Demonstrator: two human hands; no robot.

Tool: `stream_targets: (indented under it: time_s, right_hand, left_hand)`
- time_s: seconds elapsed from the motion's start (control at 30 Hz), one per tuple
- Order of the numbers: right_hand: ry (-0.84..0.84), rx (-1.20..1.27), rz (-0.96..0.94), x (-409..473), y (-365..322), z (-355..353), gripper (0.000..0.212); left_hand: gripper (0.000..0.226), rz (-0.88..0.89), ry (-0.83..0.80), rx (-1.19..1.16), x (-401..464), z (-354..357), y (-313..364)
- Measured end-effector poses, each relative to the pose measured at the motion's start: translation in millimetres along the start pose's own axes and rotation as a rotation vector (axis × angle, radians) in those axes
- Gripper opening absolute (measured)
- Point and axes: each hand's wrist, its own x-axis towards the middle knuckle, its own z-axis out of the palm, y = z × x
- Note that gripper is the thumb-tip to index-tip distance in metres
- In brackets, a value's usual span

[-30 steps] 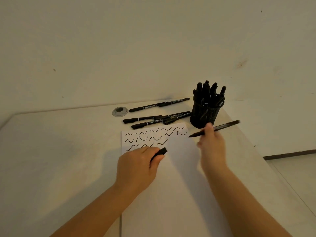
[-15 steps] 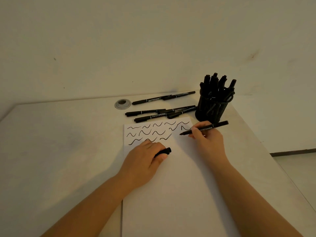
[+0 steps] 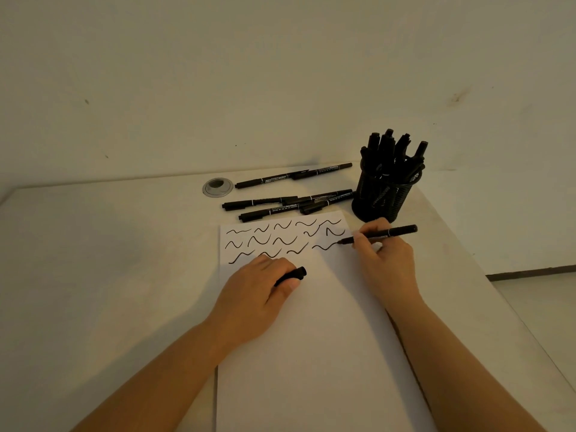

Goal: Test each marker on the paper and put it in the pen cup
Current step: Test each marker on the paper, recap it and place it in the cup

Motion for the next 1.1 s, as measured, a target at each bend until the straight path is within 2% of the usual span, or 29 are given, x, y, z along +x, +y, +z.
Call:
stream_targets:
  time_s: [0.07,0.17,0.27,0.4,0.5,0.7,1.1]
  right_hand:
    - [0.102,-0.008,-0.022,-2,-2,-5,0.01]
    - [0.209,0.135,0.01,-4,-11,-11,0.008]
    - [0.163,0.341,0.122,-7,-24,-12,0.008]
    - [0.031,0.655,0.351,-12,-39,-2,0.013]
    - [-0.02,0.852,0.448,-16,-42,9,0.021]
    - [-0.067,0.828,0.31,-28,-28,19,0.042]
    - [-0.15,0.683,0.245,-30,-28,20,0.04]
  left_hand:
    - [0.033,-0.002,0.001,-0.009,0,0,0]
    - [0.035,-0.019,-0.005,-0.029,0,-1,0]
    - [0.035,-0.041,-0.007,-0.042,-1,-1,-1]
    - [0.016,-0.067,0.025,-0.108,-2,-3,0]
    - [0.012,-0.081,0.026,-0.143,-2,-4,0]
    - [0.014,-0.092,0.005,-0.164,-2,-3,-3]
    - [0.021,-0.06,0.008,-0.128,-1,-2,-3]
